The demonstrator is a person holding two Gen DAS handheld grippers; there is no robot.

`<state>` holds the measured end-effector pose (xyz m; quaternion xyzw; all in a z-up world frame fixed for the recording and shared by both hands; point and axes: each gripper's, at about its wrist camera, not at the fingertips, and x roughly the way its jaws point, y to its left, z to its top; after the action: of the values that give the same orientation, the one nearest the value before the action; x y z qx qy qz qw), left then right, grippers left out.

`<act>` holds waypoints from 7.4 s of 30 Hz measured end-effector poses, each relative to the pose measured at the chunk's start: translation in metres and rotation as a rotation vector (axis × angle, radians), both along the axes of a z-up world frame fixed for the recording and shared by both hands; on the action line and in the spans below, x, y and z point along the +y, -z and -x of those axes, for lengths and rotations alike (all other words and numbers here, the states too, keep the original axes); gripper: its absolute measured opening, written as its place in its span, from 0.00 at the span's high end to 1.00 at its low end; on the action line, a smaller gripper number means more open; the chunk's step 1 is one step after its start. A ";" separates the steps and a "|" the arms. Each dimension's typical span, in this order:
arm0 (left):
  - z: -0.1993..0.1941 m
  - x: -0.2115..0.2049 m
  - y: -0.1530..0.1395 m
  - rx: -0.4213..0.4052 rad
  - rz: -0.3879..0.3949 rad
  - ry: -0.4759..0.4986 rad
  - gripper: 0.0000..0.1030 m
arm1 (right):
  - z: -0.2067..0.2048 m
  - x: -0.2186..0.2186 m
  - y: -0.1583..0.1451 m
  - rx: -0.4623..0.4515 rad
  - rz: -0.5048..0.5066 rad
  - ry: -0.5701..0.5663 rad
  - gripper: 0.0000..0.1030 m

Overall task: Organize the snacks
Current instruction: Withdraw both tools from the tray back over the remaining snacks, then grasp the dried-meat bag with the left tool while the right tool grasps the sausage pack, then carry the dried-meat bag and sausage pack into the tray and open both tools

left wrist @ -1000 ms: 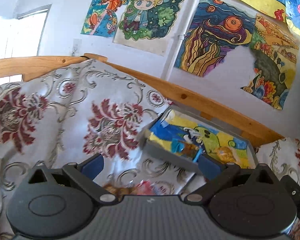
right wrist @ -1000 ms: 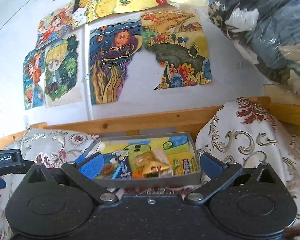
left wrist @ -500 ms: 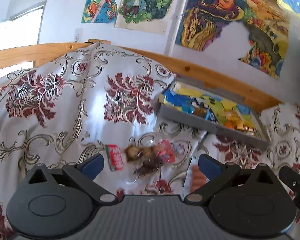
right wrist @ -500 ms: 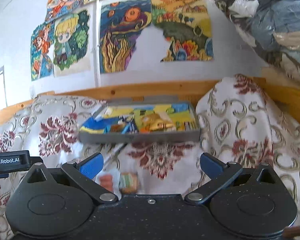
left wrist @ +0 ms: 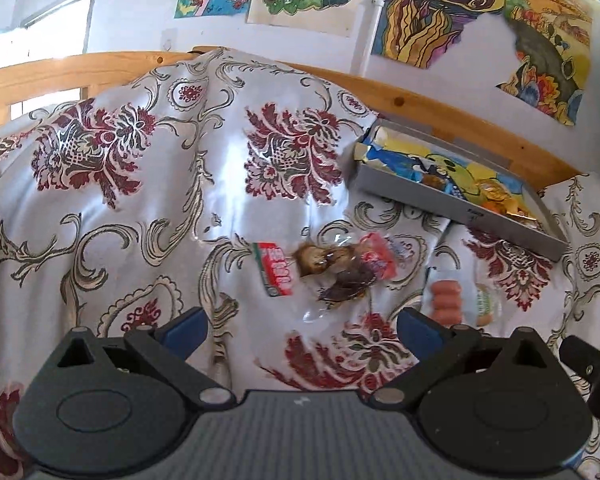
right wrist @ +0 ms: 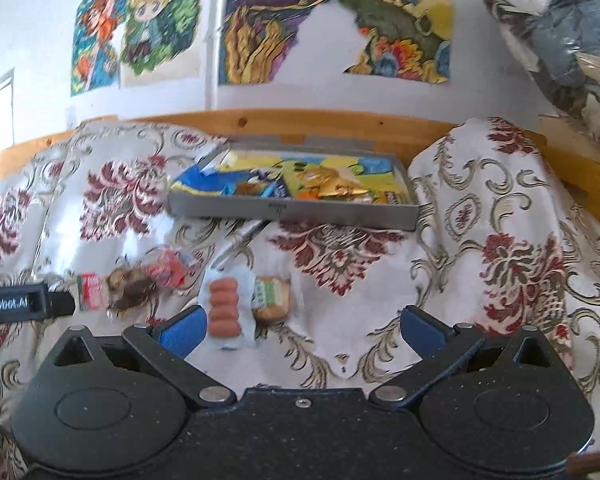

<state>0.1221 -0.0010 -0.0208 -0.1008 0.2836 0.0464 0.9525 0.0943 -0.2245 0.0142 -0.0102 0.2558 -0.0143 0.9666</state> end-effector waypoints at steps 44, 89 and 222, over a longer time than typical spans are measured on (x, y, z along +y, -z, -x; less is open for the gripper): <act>-0.126 -0.029 0.057 0.074 -0.446 0.548 0.13 | -0.115 0.086 0.096 0.156 0.293 -0.064 0.01; -0.116 -0.036 0.031 0.208 -0.302 0.428 0.52 | -0.105 0.079 0.089 0.138 0.183 -0.095 0.45; -0.186 -0.149 -0.046 -0.112 -0.388 0.310 0.52 | -0.173 -0.030 0.016 -0.408 0.734 -0.125 0.84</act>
<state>0.3079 -0.1497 0.0252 0.1263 0.2282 -0.0524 0.9640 0.2672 -0.2545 -0.0019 -0.3662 0.0361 -0.0477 0.9286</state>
